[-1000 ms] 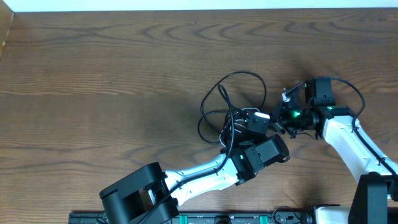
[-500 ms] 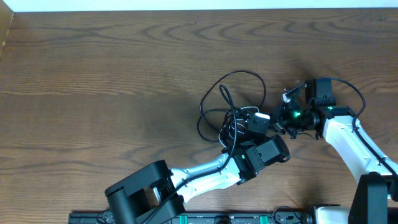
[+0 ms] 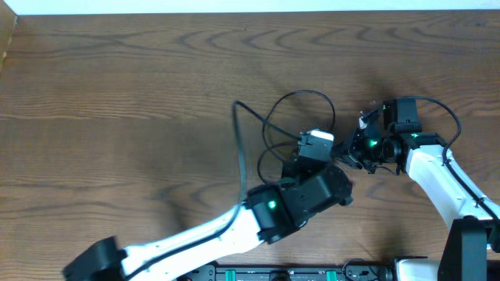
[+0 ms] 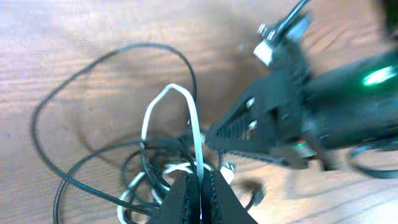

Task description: Untangle cables

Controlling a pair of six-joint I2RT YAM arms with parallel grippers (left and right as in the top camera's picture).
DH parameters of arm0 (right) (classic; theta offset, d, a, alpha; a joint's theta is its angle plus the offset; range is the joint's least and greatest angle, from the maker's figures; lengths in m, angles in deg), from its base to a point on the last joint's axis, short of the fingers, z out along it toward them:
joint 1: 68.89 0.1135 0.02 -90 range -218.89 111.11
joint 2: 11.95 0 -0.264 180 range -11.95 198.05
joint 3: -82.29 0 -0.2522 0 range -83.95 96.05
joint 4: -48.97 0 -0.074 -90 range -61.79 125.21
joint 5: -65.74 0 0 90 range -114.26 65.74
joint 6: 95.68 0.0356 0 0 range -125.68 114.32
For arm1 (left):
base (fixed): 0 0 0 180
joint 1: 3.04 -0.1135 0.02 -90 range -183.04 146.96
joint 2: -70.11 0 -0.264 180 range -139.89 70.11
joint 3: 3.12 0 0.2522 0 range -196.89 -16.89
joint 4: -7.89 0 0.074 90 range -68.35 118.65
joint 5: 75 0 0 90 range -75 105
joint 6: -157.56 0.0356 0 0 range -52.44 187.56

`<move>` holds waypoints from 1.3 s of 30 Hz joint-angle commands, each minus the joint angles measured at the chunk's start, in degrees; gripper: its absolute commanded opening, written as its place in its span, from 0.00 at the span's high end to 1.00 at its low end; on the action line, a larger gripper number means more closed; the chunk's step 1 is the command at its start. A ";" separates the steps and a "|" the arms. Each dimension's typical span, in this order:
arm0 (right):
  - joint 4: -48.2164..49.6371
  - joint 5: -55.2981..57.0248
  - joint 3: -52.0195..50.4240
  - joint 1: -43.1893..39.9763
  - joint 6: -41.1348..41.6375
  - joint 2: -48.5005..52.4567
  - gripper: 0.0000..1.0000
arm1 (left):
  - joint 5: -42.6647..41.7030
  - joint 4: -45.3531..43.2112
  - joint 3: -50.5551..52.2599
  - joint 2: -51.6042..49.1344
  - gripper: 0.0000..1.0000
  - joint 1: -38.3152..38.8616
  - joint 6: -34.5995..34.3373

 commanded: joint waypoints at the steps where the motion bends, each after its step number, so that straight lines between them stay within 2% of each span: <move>1: -1.01 0.92 1.22 -0.02 0.09 -0.72 0.85 | 1.01 0.26 -0.04 3.58 0.92 -1.01 1.20; 8: -5.70 0.07 1.18 0.20 -1.90 -0.72 0.81 | 1.01 0.20 -0.04 7.19 0.92 -3.89 1.20; 17: -4.07 0.09 1.16 5.27 -2.67 -0.72 0.69 | 0.96 -0.35 -0.20 11.89 0.92 -6.56 1.18; 24: 0.00 3.19 1.16 11.50 -1.25 -0.70 0.50 | 0.74 -1.95 -0.20 16.28 0.92 -6.60 1.14; 27: 3.39 4.02 1.14 14.47 -1.07 -0.70 0.38 | 0.74 -3.02 -0.20 18.47 0.92 -6.60 1.14; 30: 4.55 11.02 1.14 17.14 2.58 -0.68 0.29 | 0.76 -3.98 -0.35 21.11 0.93 -6.60 1.18; 39: 5.62 21.99 1.07 23.61 4.79 1.55 0.26 | 0.79 -4.94 -1.62 29.38 0.92 -6.64 5.33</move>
